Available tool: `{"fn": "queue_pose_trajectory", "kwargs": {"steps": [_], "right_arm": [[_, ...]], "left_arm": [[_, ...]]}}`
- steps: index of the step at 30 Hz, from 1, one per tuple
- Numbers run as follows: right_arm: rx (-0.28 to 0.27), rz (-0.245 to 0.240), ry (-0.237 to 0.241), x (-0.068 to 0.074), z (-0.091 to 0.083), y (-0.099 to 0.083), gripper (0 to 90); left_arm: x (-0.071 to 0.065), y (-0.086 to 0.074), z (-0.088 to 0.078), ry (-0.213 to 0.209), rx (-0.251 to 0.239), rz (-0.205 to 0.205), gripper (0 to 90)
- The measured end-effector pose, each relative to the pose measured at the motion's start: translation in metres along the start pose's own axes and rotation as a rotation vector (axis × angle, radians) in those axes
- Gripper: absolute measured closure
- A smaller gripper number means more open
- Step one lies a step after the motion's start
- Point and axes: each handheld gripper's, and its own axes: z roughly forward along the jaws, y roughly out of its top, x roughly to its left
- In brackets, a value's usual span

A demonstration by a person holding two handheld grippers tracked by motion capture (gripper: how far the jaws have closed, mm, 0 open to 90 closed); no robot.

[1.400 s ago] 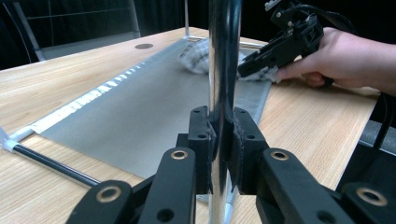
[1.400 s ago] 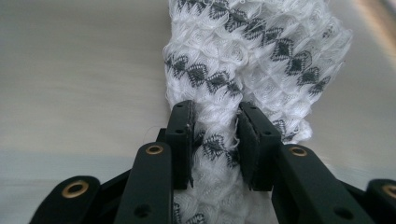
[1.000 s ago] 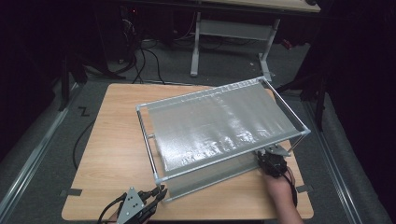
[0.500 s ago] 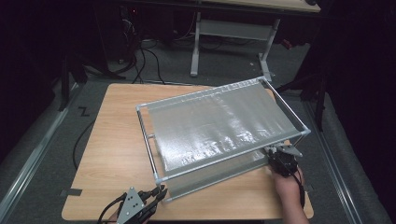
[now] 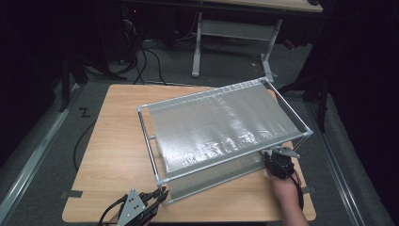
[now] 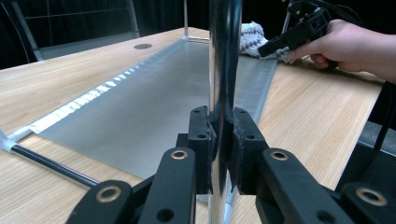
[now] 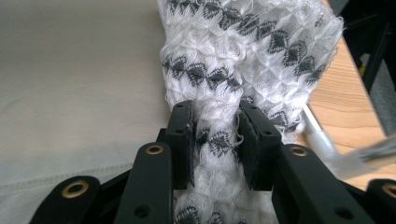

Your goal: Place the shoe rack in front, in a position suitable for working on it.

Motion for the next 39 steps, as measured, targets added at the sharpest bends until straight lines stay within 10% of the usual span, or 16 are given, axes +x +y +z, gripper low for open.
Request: {"fn": "queue_pose_trajectory", "kwargs": {"steps": [13, 34, 39], "right_arm": [[-0.004, -0.073, 0.117, 0.047, -0.006, 0.000, 68.0], [-0.033, -0.351, 0.457, 0.187, -0.037, -0.004, 67.6], [-0.029, -0.352, 0.543, 0.215, -0.048, -0.007, 67.3]], "left_arm": [[0.001, 0.000, 0.000, -0.003, -0.004, 0.000, 80.4], [0.001, 0.000, 0.001, -0.005, -0.005, -0.005, 80.5], [0.000, 0.000, 0.001, -0.001, -0.005, -0.002, 80.4]]}}
